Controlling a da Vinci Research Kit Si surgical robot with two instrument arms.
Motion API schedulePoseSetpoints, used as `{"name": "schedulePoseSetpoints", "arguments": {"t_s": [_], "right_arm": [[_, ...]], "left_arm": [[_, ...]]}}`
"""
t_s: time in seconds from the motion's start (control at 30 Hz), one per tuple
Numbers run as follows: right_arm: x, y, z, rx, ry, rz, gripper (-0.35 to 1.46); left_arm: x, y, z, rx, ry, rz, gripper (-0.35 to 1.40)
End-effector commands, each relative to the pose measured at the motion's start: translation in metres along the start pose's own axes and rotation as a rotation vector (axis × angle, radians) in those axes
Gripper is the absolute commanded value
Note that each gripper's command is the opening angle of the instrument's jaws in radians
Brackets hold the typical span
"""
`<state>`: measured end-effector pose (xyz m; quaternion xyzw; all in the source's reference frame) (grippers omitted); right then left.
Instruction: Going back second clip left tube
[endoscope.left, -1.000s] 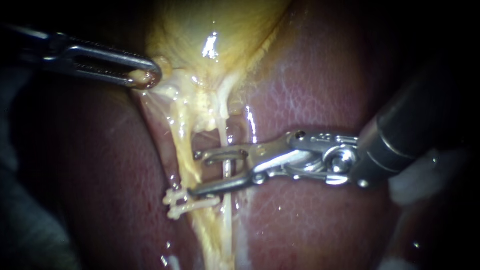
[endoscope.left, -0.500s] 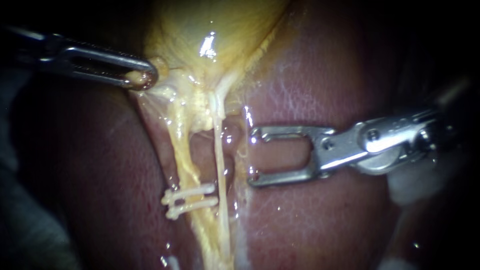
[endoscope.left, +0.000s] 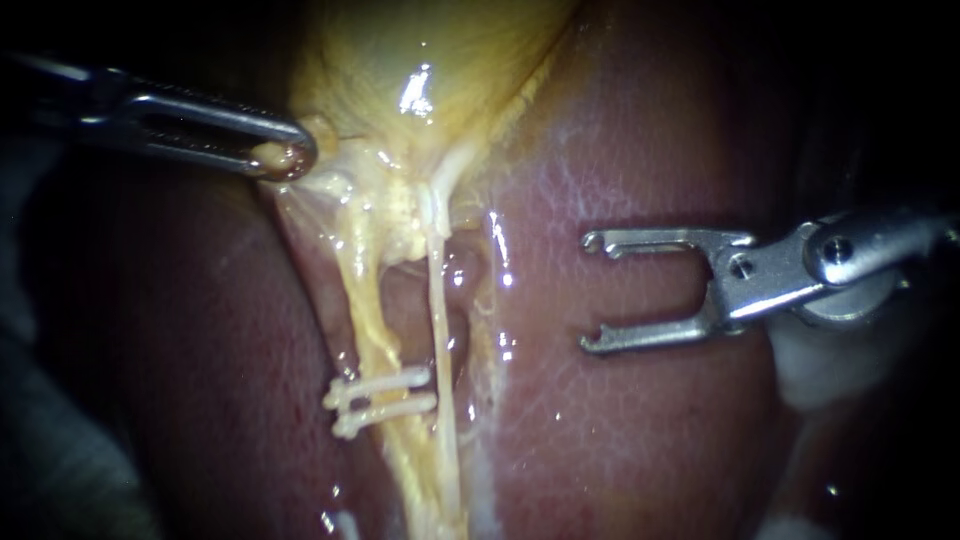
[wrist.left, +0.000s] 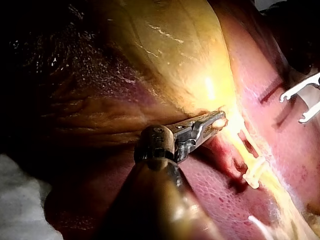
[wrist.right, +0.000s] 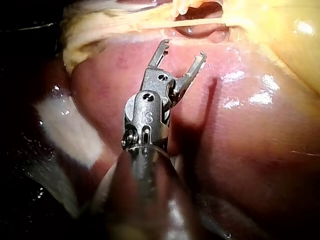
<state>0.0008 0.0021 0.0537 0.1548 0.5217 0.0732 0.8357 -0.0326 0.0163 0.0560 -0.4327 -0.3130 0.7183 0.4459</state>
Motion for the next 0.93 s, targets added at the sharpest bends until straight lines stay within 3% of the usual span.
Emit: {"name": "schedulePoseSetpoints", "arguments": {"t_s": [0.03, 0.1, 0.47, 0.93], "right_arm": [[0.0000, -0.0001, 0.0000, 0.011, 0.003, 0.000, 0.49], [0.0001, -0.0001, 0.0000, 0.041, 0.011, -0.001, 0.49], [0.0003, -0.0005, 0.0000, 0.049, 0.013, -0.002, 0.49], [0.0003, -0.0005, 0.0001, 0.055, 0.014, -0.002, 0.50]], "left_arm": [[-0.0003, -0.0002, 0.0006, 0.005, 0.002, 0.004, -0.35], [-0.0007, -0.0005, 0.0014, 0.011, 0.006, 0.007, -0.35], [-0.0027, -0.0023, 0.0053, 0.007, -0.020, 0.014, -0.35], [-0.0026, -0.0027, 0.0055, 0.000, -0.025, 0.018, -0.35]]}}
